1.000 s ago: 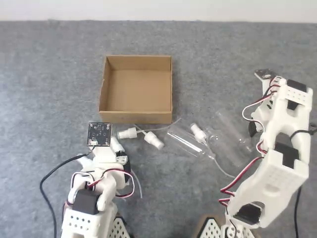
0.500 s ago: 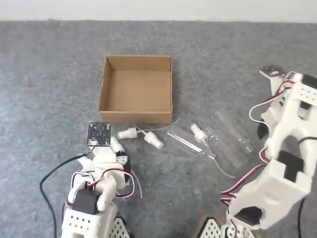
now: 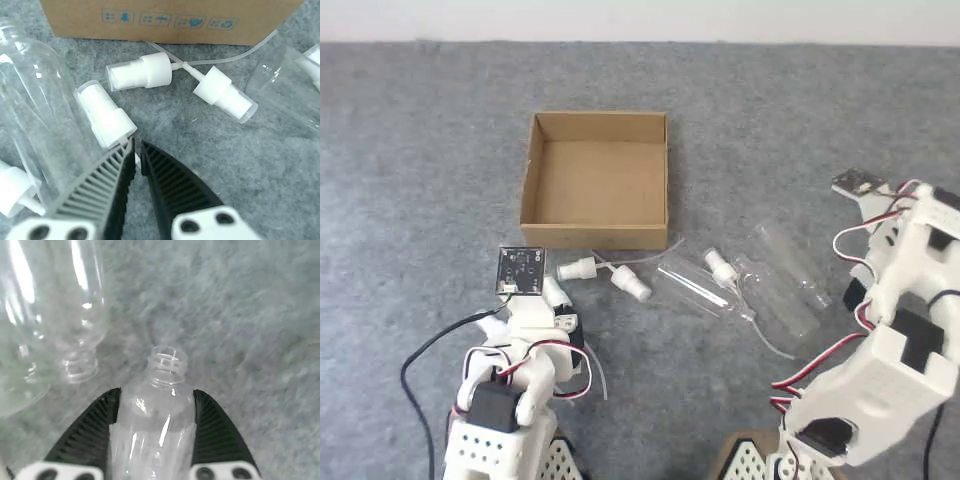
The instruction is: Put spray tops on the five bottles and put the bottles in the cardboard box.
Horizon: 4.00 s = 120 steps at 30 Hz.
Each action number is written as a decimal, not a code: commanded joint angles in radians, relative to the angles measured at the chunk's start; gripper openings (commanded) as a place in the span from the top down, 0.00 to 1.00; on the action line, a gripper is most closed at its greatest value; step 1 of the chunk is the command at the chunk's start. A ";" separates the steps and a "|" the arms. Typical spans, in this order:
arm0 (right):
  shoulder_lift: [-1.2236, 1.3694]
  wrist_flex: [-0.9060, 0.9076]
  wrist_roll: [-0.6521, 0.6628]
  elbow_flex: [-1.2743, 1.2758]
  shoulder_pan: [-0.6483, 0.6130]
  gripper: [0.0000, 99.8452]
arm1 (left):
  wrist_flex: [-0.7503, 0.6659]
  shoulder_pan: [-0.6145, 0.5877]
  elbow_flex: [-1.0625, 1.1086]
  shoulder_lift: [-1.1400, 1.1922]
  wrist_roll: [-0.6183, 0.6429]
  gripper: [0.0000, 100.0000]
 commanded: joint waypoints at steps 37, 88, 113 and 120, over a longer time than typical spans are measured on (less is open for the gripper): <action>-0.013 0.058 -0.031 -0.002 0.027 0.76 | 0.006 -0.005 -0.002 -0.018 -0.003 0.99; -1.076 0.400 -0.416 0.269 -0.341 0.97 | 0.006 -0.005 -0.002 -0.018 -0.003 0.99; -1.461 0.305 -1.048 0.281 -0.789 0.97 | 0.006 -0.005 -0.002 -0.018 -0.003 0.99; -1.550 0.154 -1.057 0.425 -0.794 0.97 | 0.006 -0.005 -0.002 -0.018 -0.003 0.99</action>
